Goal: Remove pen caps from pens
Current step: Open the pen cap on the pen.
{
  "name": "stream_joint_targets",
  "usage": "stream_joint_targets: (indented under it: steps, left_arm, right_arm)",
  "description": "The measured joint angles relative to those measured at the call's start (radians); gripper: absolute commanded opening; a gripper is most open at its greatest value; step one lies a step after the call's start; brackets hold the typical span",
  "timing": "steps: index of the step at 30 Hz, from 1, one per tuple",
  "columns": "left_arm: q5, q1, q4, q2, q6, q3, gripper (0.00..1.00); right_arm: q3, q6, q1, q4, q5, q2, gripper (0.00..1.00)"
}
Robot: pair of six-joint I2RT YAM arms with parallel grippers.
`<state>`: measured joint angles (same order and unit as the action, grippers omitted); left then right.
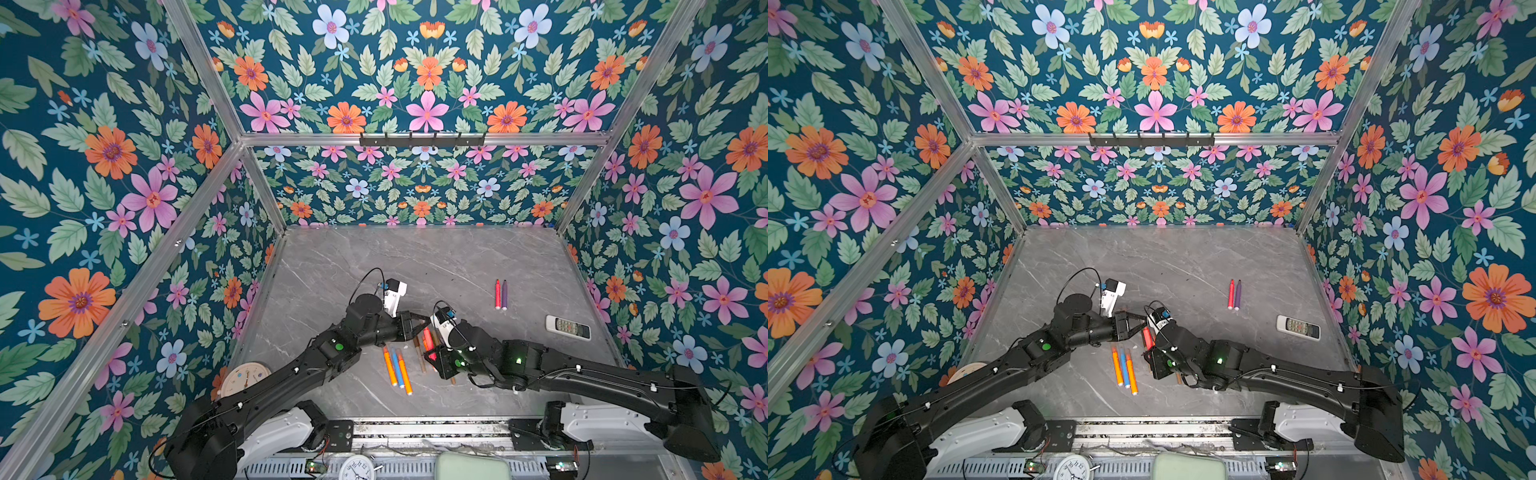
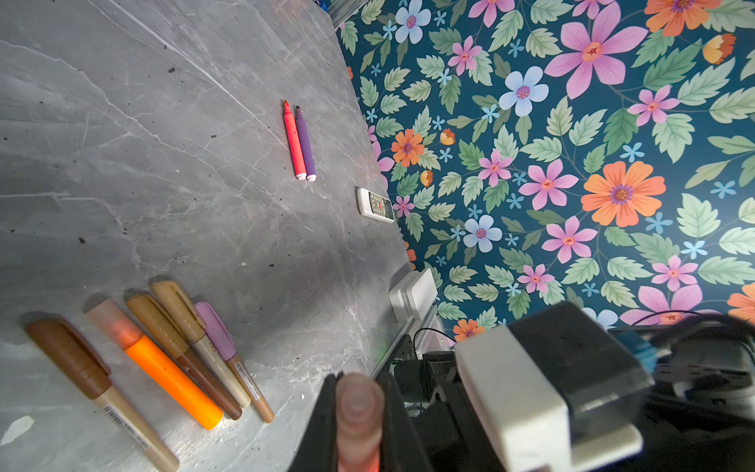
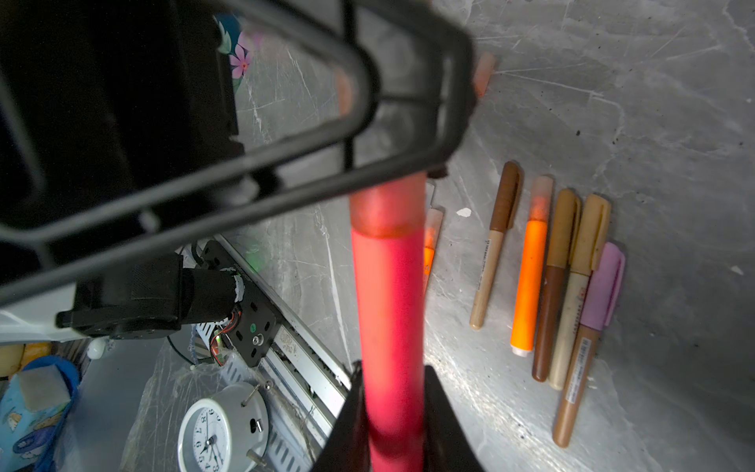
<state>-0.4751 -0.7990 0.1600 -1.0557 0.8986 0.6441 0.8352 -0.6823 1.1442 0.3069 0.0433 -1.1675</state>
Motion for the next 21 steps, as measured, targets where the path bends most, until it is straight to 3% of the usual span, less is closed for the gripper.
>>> stream_joint_targets:
  steps: [8, 11, 18, 21]
  left_arm:
    - [0.011, 0.000, 0.000, 0.014, 0.006, -0.007, 0.00]
    - [0.007, 0.029, -0.063, -0.003, -0.043, 0.043, 0.00]
    - [-0.277, 0.295, -0.208, -0.100, -0.097, 0.189, 0.00]
    - [-0.185, 0.397, -0.130, -0.134, -0.101, 0.252, 0.00]
  right_arm:
    - [0.000, 0.000, -0.001, -0.004, -0.008, 0.001, 0.00]
    - [-0.007, 0.000, -0.001, -0.029, 0.000, -0.001, 0.00]
    - [-0.024, -0.019, 0.011, -0.210, 0.084, -0.024, 0.00]
    - [-0.061, -0.022, 0.039, -0.100, 0.007, -0.018, 0.00]
